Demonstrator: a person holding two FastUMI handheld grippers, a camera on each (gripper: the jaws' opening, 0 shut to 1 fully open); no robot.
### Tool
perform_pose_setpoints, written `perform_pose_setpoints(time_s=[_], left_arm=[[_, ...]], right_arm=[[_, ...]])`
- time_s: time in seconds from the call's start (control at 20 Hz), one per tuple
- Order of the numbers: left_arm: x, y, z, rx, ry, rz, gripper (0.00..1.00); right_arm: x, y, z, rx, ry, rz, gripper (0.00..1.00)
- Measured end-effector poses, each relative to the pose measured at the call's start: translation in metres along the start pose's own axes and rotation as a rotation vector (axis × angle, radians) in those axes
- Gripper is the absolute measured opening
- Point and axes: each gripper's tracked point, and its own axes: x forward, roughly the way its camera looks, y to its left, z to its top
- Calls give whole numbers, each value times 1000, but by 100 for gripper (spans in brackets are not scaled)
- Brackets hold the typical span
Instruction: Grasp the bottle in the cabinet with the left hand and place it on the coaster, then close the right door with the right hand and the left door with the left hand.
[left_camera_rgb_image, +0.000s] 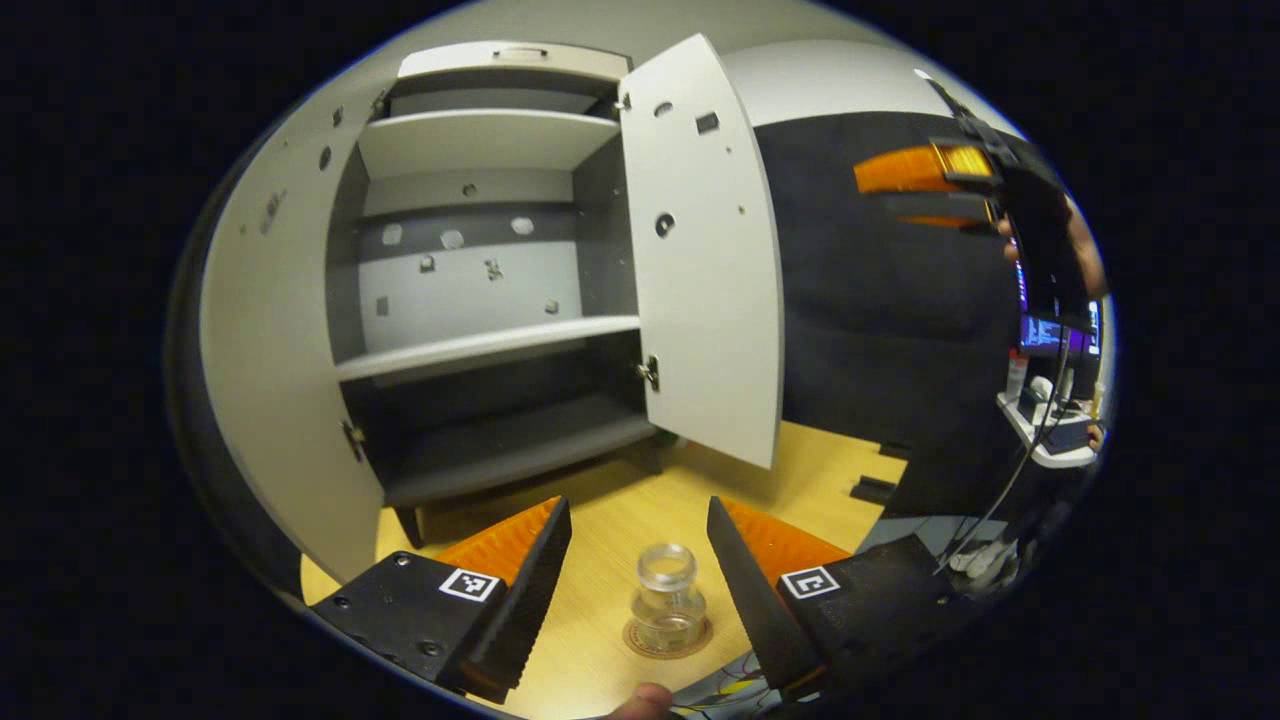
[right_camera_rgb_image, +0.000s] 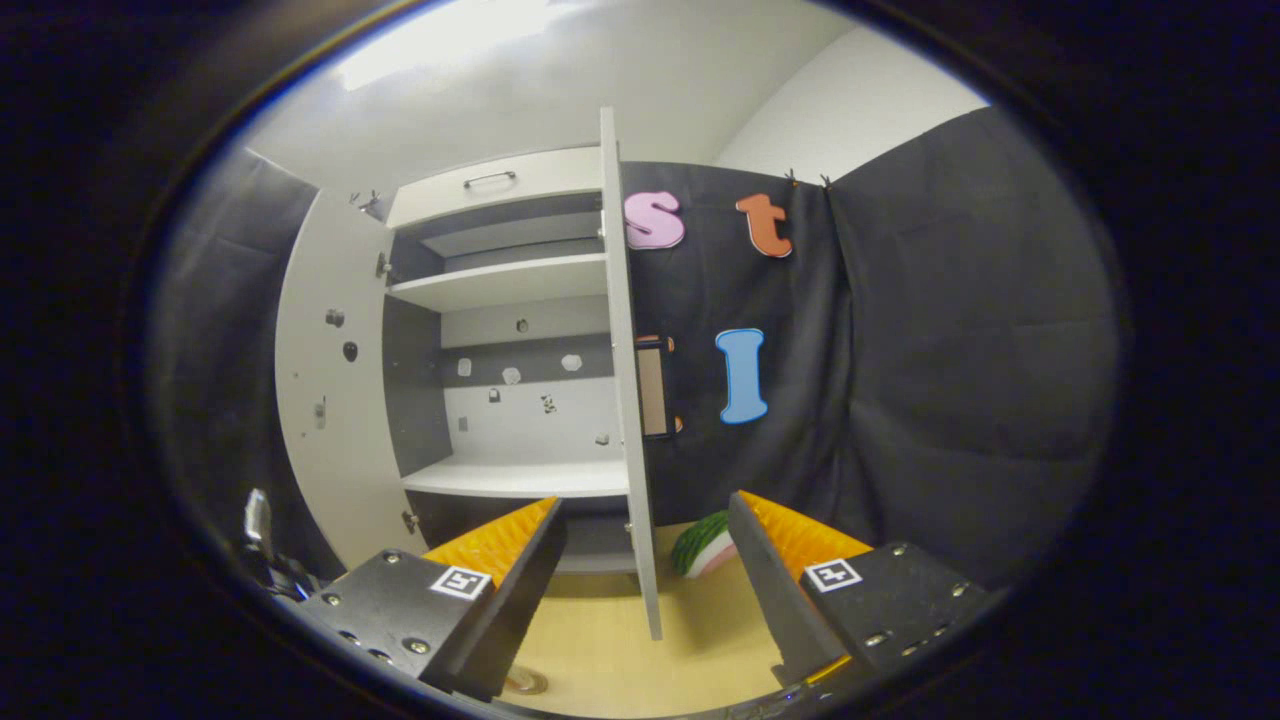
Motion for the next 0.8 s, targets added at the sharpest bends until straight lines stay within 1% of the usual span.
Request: perform_pose_setpoints(time_s=[0.1,0.15,0.2,0.3,0.4,0.5,0.6,0.65,0.7,0.75,0.8], left_arm=[[-13,14,41,-43,-55,45,88],[-16,21,53,-58,-59,64,92],[-22,29,61,-68,-51,91,100],[-28,45,81,-86,-48,144,100],[-34,52,97,-120,-46,155,100],[-39,64,111,-127,-49,170,99],[-47,79,130,-109,-84,188,99],[-51,88,139,-103,-107,215,99],[-49,94,150,-123,-135,226,99],[-48,94,155,-150,-133,220,99],[-48,96,156,-181,-133,217,96]], right_arm=[[9,-14,4,-5,-5,-10,99],[14,-24,4,-15,-4,-22,98],[20,-35,6,-28,-1,-43,98],[34,-62,10,-37,-2,-98,98],[50,-76,11,-22,11,-116,98],[72,-92,17,-29,7,-137,98],[94,-97,16,-55,26,-144,98],[106,-97,16,-66,31,-138,98],[118,-94,17,-73,30,-128,98],[129,-90,19,-72,23,-119,98],[140,-86,21,-64,16,-108,94]])
